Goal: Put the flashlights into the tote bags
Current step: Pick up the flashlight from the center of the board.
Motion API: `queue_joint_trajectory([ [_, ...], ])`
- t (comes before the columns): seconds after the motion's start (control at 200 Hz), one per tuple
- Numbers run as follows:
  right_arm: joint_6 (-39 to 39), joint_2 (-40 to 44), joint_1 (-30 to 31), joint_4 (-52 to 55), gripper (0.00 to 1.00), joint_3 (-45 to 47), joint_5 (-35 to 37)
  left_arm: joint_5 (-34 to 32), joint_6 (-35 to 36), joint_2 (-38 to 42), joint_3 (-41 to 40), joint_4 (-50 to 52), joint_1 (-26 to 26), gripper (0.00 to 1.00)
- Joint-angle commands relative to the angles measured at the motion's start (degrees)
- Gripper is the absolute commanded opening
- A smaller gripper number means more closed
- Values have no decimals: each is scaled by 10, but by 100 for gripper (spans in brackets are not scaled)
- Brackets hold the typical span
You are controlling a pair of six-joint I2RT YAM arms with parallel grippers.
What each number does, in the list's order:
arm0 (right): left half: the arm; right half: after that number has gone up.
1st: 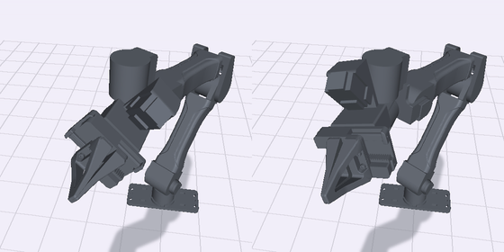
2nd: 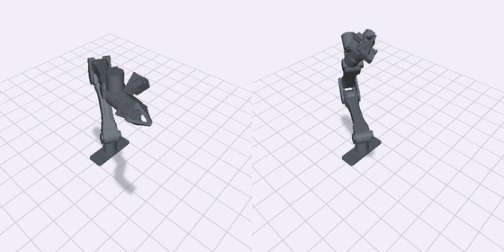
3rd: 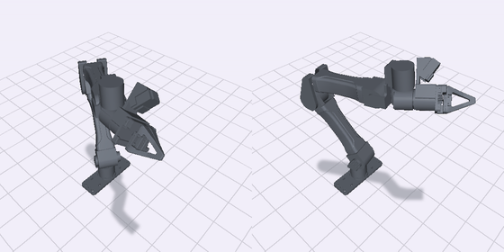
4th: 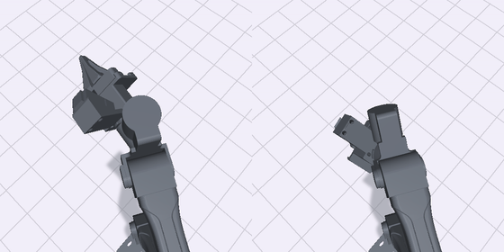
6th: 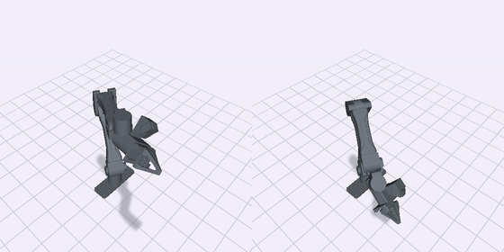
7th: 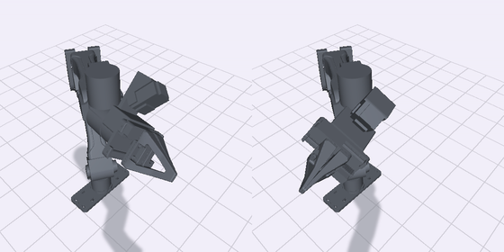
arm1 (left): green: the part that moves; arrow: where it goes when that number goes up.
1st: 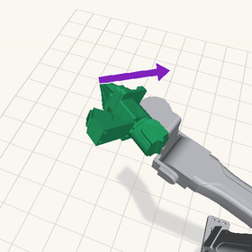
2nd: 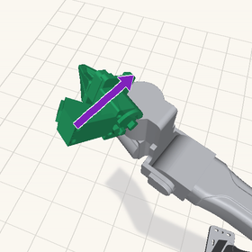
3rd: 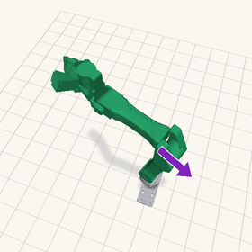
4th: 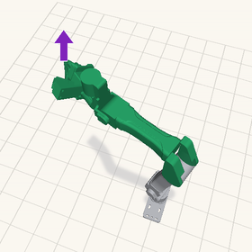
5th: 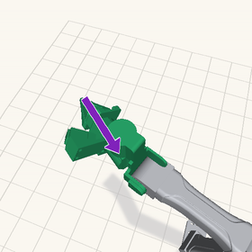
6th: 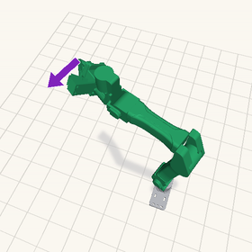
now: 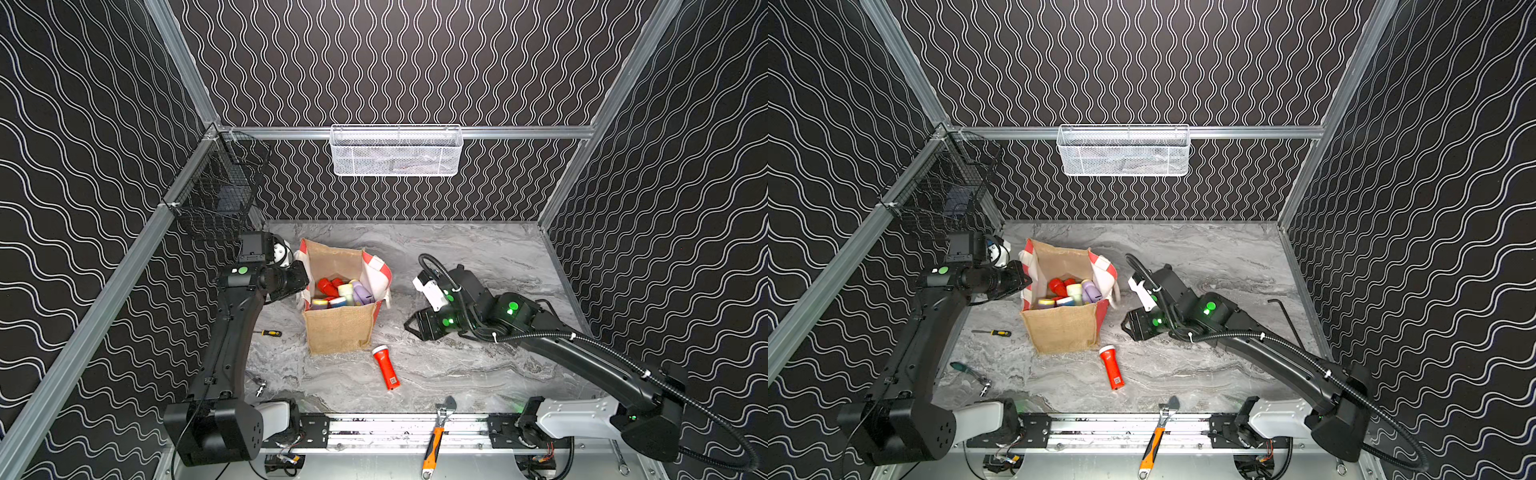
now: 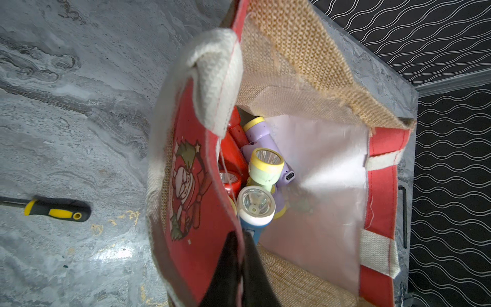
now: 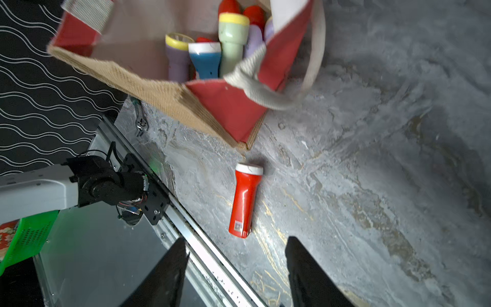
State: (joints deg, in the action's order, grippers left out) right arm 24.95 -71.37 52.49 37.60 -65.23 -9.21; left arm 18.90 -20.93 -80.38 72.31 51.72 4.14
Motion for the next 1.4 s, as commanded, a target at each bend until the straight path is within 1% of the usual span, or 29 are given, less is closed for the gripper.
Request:
queue_joint_trajectory([
  [0.0, 58, 8, 2, -44, 64, 43, -21, 6, -7, 8, -2, -31, 1, 9],
  [0.125, 85, -5, 11, -73, 65, 77, -22, 5, -5, 12, -5, -30, 1, 8],
  [0.255, 99, -22, 26, -69, 66, 97, 10, 8, -3, 13, -12, -32, 1, 8],
  [0.405, 116, -37, 58, -74, 66, 106, 38, 13, -3, 11, -21, -37, 1, 9],
  [0.636, 116, -114, 123, -55, 67, 85, 100, 16, -2, 15, -22, -37, 1, 8],
  [0.656, 116, -122, 127, -50, 67, 67, 107, 16, -2, 15, -21, -37, 1, 9],
  [0.801, 107, -181, 148, -32, 69, 31, 150, 17, 4, 13, -18, -33, 1, 9],
  [0.916, 94, -226, 150, -34, 69, 7, 146, 19, 11, 10, -16, -27, 1, 9],
  [1.066, 86, -277, 167, -24, 70, -26, 136, 19, 16, 14, -17, -26, 1, 9],
  [1.271, 91, -311, 178, -21, 70, -39, 119, 21, 14, 19, -18, -29, 1, 9],
  [1.396, 96, -324, 178, -8, 70, -39, 120, 30, 7, 27, -36, -44, 1, 9],
])
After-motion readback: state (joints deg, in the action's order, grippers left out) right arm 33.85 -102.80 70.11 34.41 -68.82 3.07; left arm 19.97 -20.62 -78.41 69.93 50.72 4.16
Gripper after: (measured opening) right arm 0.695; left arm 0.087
